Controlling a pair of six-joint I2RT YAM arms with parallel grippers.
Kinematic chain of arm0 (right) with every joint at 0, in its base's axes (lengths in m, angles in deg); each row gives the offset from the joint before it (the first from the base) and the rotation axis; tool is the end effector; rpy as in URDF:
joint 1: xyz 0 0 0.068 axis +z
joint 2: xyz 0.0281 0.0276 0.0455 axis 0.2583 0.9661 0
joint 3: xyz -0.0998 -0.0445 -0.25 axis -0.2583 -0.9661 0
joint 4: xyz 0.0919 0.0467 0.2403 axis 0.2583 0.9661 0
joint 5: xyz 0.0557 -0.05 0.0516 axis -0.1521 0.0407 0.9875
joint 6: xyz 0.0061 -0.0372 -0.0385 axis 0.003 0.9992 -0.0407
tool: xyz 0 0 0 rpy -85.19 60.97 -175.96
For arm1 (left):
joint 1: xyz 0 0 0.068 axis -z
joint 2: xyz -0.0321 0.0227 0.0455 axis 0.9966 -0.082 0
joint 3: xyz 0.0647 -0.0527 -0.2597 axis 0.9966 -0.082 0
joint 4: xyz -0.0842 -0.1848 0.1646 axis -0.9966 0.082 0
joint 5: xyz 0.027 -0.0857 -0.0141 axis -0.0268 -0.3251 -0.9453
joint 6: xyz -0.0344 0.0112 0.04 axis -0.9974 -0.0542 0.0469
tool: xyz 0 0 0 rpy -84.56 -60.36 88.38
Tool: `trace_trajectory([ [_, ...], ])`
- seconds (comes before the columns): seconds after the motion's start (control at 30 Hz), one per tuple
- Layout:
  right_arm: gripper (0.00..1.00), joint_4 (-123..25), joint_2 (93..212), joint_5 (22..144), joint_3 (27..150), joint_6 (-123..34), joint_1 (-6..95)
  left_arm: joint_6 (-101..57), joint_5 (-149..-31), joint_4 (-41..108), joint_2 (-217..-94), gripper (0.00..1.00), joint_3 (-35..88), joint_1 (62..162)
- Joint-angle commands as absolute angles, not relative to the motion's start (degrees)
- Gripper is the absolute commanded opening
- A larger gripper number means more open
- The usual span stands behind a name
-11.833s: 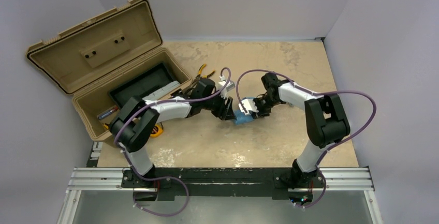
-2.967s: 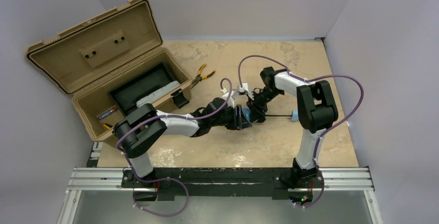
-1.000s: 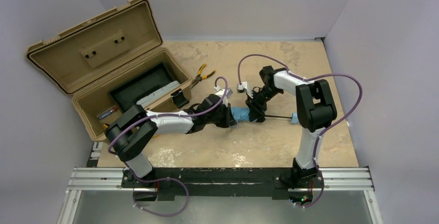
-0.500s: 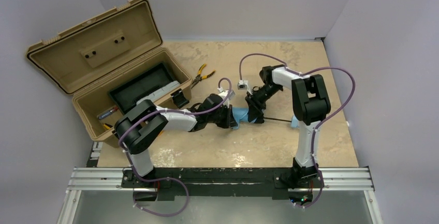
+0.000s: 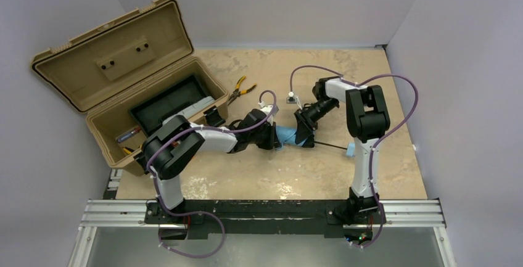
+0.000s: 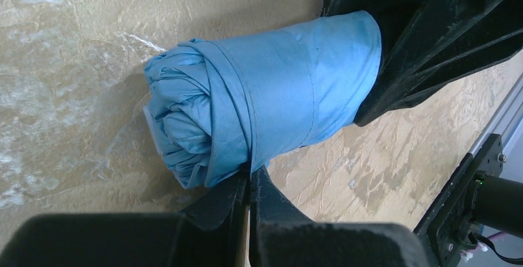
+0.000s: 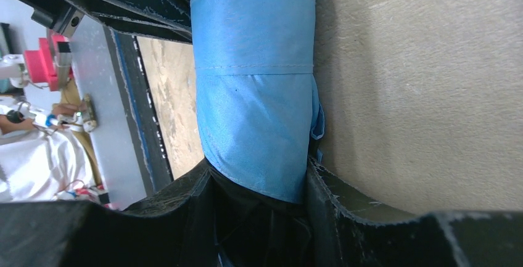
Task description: Put away the umbrella
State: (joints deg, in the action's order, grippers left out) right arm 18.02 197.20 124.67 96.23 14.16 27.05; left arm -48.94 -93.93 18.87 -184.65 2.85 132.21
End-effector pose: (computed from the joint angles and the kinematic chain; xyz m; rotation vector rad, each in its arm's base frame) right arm 0.3495 0.1027 0.1150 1.2876 -2.4920 -1.3833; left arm 0.2387 -0.2664 0.1284 0.3078 2.4395 -0.9732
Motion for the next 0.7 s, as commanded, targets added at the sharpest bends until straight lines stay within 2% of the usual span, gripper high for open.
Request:
trace_trajectory([
  [0.0, 0.06, 11.48, 204.25, 108.19, 93.02, 16.62, 27.28, -45.37, -89.41, 29.57, -185.08, 0.0, 4.41, 132.01],
  [0.43, 0.06, 13.03, 205.03, 108.21, 93.09, 18.24, 27.16, -45.74, -83.23, 37.14, -187.99, 0.0, 9.63, 131.26],
  [0.53, 0.06, 13.63, 205.49, 108.77, 93.36, 18.72, 27.19, -47.09, -82.38, 38.24, -189.21, 0.17, 10.97, 131.27],
  [0.67, 0.06, 15.3, 206.45, 109.91, 94.0, 19.59, 27.14, -48.24, -81.94, 38.3, -190.34, 0.26, 11.8, 131.32],
])
